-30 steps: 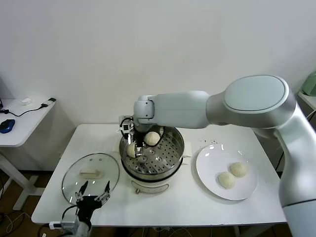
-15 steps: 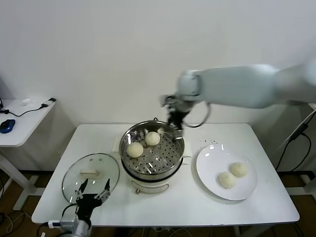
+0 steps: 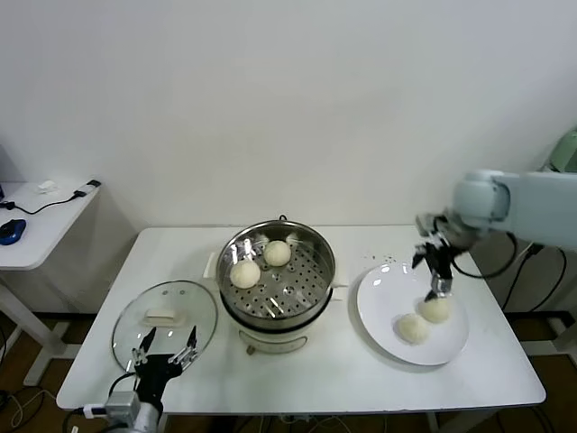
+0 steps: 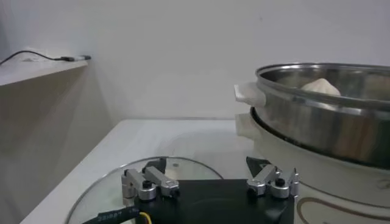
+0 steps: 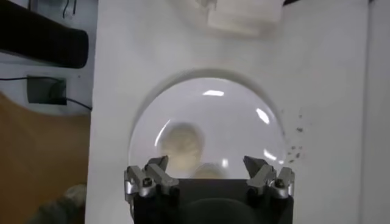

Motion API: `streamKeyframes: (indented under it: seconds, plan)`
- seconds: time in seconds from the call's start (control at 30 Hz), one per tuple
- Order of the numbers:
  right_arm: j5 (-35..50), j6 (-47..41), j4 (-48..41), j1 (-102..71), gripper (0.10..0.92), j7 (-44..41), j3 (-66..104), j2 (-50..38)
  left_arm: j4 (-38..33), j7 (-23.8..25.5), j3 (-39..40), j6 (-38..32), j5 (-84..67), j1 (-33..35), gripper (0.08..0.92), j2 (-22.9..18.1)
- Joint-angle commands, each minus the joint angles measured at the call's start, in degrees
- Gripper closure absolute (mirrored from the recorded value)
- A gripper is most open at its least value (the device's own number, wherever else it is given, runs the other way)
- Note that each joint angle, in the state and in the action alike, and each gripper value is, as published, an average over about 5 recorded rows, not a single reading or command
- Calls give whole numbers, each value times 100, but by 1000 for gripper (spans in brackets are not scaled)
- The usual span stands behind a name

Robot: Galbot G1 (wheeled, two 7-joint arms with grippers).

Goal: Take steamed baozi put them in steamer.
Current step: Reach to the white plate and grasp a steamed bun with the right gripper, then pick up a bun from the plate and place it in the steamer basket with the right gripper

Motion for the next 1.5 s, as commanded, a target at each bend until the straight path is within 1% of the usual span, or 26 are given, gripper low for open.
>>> streamKeyframes:
  seconds: [0.03,0.23,0.6,1.03,1.13,1.4,1.5]
  plan:
    - [-686,-148,-147,-1779,203,314,1013,-679,0,-6,-8,-22,30,83,177,-10]
    - [-818,-233,-520,-2353,203,479,1497,-438,-22,-9,-28,-35,38,149,177,-11]
    - [-887,-361,-825,-2830,203,740,2046,-153,-53,-10,-41,-32,44,186,177,10]
    - [-991,-380,-815,-2774,203,609,1977,-108,-83,-16,-36,-33,45,226,177,3]
    - [-1035,-388,-822,-2758,226,594,1977,-93,-87,-18,-30,-30,46,228,177,1]
    - [-1078,-363,-725,-2574,402,505,1931,-121,-113,-25,-16,-26,43,230,177,-6]
    - [-1085,-284,-586,-2197,420,380,1756,-140,-140,-26,-11,-22,43,236,177,-8]
